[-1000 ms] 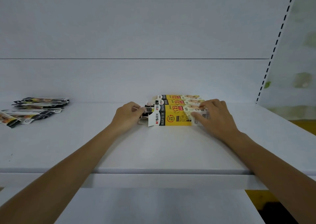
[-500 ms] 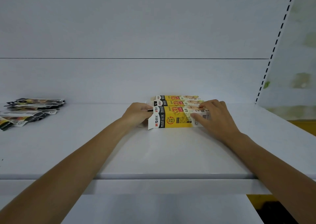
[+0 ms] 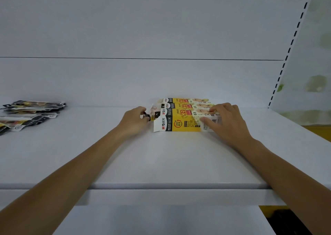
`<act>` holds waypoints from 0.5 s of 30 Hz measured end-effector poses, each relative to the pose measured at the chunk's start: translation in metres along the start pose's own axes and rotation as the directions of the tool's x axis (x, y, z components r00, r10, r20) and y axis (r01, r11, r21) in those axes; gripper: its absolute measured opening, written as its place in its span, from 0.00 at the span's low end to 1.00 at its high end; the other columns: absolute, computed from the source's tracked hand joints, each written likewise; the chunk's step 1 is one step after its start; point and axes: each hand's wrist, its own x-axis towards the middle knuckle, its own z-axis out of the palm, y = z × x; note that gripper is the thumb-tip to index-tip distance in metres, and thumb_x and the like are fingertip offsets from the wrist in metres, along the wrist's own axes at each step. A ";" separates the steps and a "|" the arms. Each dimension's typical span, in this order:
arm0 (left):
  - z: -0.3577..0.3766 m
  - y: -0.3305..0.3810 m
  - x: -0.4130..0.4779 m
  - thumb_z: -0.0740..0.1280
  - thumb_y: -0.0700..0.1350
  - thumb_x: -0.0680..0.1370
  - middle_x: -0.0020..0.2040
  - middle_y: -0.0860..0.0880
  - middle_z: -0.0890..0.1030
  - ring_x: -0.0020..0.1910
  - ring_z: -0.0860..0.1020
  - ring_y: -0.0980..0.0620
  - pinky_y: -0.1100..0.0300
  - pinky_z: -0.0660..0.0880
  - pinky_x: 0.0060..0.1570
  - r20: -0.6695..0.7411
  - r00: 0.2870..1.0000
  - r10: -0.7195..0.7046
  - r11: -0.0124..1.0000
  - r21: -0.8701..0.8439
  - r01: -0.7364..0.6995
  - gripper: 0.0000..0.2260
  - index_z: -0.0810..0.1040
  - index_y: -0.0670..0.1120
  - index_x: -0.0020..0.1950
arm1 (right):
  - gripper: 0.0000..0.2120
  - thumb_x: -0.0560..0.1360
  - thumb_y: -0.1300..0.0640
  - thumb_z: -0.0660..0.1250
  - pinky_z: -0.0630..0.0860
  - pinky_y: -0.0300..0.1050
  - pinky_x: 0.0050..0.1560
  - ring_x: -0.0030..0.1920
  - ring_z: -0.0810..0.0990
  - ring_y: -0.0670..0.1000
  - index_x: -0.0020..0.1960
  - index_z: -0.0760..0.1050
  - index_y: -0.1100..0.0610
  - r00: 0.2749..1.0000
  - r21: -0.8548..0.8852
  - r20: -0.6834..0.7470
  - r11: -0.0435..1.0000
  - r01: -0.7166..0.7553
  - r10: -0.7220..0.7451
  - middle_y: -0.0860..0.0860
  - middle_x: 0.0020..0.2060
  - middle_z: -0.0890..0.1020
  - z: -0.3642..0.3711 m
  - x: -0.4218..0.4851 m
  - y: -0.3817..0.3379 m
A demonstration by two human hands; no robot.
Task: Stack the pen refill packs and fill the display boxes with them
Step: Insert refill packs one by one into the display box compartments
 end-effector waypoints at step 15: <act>0.000 -0.008 0.010 0.67 0.42 0.74 0.43 0.50 0.83 0.45 0.78 0.52 0.61 0.68 0.42 -0.118 0.987 0.113 0.993 0.035 -0.110 0.07 0.79 0.52 0.39 | 0.20 0.73 0.42 0.65 0.65 0.41 0.47 0.60 0.63 0.48 0.58 0.72 0.52 1.000 -0.010 0.004 1.000 0.024 -0.024 0.48 0.58 0.71 0.003 0.000 0.002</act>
